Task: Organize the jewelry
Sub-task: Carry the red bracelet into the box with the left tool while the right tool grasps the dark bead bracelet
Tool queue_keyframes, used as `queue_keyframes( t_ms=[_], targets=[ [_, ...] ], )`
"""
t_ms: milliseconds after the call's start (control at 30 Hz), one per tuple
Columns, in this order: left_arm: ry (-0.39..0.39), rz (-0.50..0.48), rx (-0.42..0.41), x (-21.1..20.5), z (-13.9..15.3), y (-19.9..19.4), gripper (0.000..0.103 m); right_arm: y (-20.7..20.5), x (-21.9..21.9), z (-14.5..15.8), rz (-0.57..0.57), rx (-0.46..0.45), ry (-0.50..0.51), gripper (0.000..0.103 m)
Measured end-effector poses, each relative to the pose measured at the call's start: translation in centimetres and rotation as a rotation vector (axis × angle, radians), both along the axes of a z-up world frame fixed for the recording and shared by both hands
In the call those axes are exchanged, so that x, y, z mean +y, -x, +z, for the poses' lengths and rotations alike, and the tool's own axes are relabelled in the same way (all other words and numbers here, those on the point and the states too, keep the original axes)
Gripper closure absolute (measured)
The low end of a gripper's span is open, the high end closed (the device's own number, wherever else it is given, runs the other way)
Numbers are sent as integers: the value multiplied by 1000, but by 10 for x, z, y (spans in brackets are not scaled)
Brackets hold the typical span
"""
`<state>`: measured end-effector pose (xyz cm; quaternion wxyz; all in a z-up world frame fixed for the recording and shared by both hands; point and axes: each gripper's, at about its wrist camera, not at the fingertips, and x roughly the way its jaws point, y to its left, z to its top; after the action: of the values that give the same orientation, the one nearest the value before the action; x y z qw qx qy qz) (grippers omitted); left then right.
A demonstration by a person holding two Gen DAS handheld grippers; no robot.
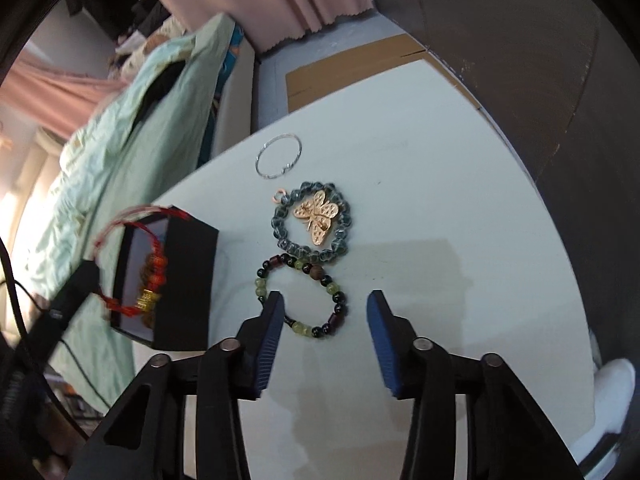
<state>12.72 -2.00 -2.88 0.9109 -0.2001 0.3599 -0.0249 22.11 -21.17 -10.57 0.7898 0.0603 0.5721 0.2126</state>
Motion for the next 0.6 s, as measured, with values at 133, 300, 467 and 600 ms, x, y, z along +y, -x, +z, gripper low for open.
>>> queue_keyframes(
  t_ms=[133,300,467,600],
  targets=[
    [8,16,-10,11,4,2,102,-2,16,-6,43,-17,56,64],
    [20,40,-8,24,3,5,102,-5,30,-12,74,-55,159,72],
    [23,53,-6,32,3,8,102,-2,38,-10,104,-122,229,75],
    [33,60,4,36,0,11,102,4,43,-8,159,-139,223,91]
  ],
)
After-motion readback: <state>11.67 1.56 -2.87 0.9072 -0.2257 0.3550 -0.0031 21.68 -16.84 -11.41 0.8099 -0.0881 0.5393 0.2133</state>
